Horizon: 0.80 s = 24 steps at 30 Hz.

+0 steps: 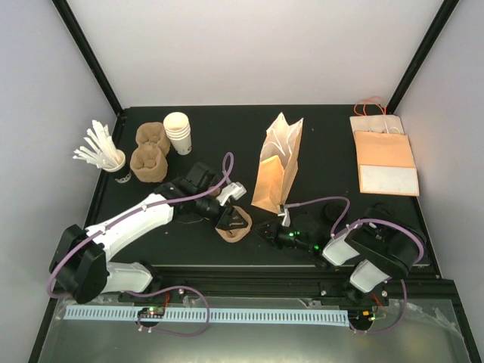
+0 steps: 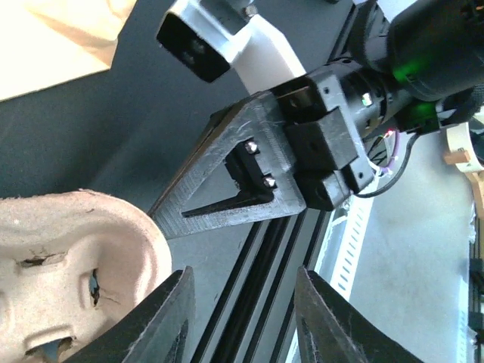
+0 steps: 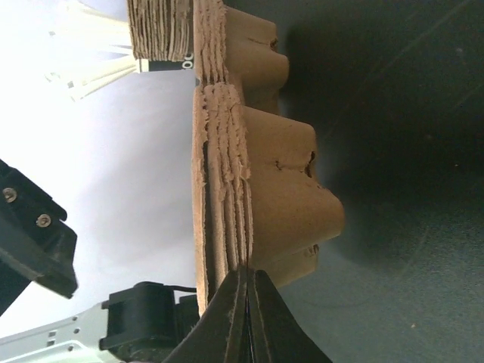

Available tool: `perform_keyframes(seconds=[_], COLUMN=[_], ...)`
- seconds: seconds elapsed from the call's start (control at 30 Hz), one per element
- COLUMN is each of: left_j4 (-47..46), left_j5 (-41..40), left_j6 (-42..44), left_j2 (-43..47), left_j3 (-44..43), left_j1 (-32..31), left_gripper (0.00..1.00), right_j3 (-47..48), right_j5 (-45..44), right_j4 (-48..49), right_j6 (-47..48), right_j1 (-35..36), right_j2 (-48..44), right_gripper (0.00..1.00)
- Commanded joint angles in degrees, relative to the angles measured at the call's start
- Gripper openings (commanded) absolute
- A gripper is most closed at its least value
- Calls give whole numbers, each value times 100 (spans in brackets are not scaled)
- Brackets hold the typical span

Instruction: Pack the takeout coffee

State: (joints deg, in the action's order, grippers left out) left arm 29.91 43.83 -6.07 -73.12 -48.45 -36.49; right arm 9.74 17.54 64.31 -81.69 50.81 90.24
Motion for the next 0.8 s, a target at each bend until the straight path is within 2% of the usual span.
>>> perform_keyframes(seconds=[0.0,0.2,0.4,0.63,0.77], left_j4=[178,686,964,952,718], left_j5=[-139,-1044,-1973,-2995,-3011], left_j6=[42,55,285,278,350], left_j2=[-293,-278,-477,-705,-708], left_j3=[-144,-310,-574,-759,-693], left_j1=[-34,-395,-961,-1191,-1203], left_gripper=[41,50,69,69,69], right_j3=[187,270,375,406,426], right_j5=[2,-57,10,30,36], right_j4=[-350,-722,-781,-763,-771], right_j6=[373,616,666,658,659], right_j1=[20,26,23,17,25], right_j2=[-211,-454,-472,-485,-482], right_gripper=[3,3,3,3,3])
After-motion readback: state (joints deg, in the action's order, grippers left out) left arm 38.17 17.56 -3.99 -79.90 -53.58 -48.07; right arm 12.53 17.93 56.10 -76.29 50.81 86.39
